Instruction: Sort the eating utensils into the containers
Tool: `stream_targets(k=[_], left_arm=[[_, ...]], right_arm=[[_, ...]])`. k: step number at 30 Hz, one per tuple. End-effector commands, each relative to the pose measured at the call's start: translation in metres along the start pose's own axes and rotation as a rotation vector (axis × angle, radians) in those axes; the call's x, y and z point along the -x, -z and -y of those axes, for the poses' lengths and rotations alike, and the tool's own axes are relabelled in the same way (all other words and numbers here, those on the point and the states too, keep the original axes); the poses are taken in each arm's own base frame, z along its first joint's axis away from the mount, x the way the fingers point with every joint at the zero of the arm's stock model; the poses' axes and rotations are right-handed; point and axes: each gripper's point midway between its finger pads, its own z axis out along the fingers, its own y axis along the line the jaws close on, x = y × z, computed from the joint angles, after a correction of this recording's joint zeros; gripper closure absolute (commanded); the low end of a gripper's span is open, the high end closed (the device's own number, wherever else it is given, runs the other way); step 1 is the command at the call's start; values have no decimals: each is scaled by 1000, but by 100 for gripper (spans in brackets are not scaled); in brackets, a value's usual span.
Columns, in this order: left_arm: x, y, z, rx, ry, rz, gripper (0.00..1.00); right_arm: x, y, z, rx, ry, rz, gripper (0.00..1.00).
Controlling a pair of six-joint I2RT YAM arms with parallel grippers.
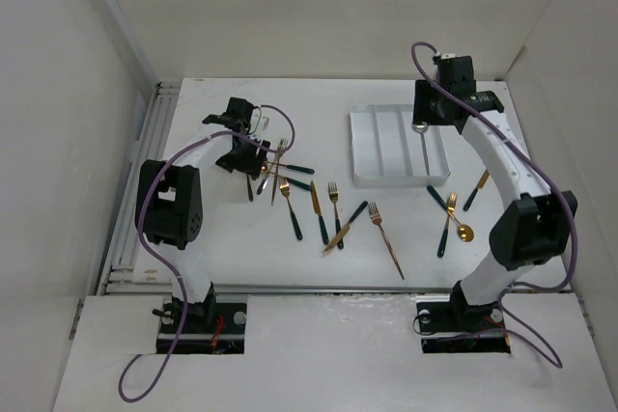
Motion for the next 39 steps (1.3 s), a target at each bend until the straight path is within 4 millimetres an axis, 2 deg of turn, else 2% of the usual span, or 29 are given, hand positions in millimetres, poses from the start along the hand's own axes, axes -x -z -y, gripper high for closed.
stream_targets(k=[1,2,4,5,7,13,16,19,20,24,27,31,34,36,37,39], left_arm=[[-14,6,11,-67,26,-32,35],[-16,2,14,-79,35,-45,35],[-24,-10,5,-83,67,-85,38],[-21,-13,1,-78,85,-77,40],[-19,-17,1,-111,105,-80,40],[-14,-37,-3,-119,117,-94,46],[-20,-45,-2,-123,118,-121,50],[-33,-54,-4,-100,117,-171,67],[-32,-55,-9,-95,129,-160,70],[-42,-63,-22,-77,173,-186,98],[-38,-63,-33,-73,224,-166,100],[-12,-48,-45,-65,268,-85,100],[31,-15,-65,-2,262,53,100],[66,16,-71,50,250,162,100],[76,25,-73,55,249,195,100],[98,44,-59,18,229,264,100]], right_arm=[[7,24,-17,42,-38,71,37],[6,29,-23,59,-47,75,37],[12,46,-25,88,-66,109,37],[10,52,-32,117,-58,112,37],[22,71,-33,138,-74,166,37],[25,101,-30,146,-86,223,37],[29,117,-26,142,-92,258,37],[35,134,-22,142,-109,301,37],[33,135,-21,142,-109,301,37],[37,152,-21,161,-123,338,37],[39,162,-20,165,-126,361,37],[33,163,-20,173,-123,355,37],[27,156,-22,181,-129,337,37],[30,156,-27,206,-151,346,37],[22,149,-30,215,-147,326,37],[23,146,-34,238,-169,330,37]])
